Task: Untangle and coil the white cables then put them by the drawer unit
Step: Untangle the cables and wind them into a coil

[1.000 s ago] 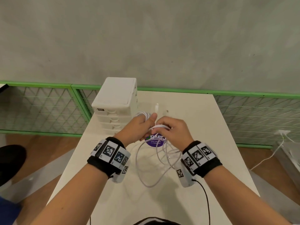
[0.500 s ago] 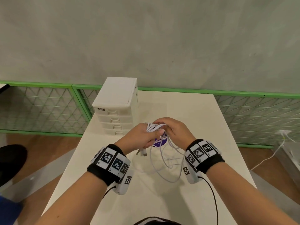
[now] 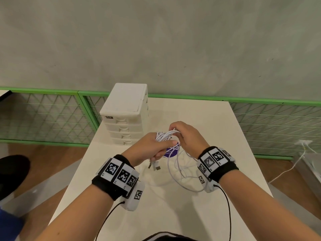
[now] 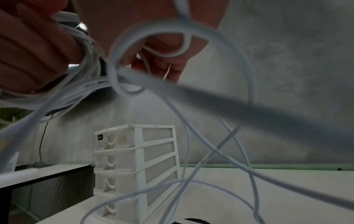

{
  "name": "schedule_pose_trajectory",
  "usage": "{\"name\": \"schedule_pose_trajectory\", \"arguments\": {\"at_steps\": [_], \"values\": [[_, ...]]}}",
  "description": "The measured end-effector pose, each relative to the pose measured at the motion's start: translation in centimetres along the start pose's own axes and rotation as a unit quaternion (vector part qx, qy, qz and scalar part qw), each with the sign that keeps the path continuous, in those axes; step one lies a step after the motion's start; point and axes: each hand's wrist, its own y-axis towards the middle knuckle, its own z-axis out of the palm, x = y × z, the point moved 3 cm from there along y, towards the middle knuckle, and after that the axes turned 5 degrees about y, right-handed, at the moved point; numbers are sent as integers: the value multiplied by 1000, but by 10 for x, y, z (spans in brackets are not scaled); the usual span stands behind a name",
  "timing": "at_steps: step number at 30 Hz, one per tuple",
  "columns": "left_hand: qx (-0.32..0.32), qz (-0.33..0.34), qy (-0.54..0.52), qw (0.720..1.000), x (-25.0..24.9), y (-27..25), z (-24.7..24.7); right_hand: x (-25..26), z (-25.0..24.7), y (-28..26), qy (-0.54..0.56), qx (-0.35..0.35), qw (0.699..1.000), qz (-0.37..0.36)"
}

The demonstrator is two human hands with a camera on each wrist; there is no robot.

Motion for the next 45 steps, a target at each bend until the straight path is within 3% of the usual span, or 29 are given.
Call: {"name": "schedule_pose_trajectory", "arguments": {"at_steps": [7,11,17,29,38,45], "values": [[45,-44,-17,998,5,-1,7,21,-2,1,16,30,999,-1],[8,-64,-34,997,4,2,8,22,-1,6,13,31,999,2],[-17,-31,-47,998,-1,1,4,10,1,4,9,32,999,28],[37,6,-69,997,-8,-2,15,-6,23,6,102,64,984,129],[70,95,-265,957,-22,-1,6,-15,48,-3,70,123,975,173],[44,142,-337,930,-27,-4,-21,-39,49,-25,67,43,983,163]]}}
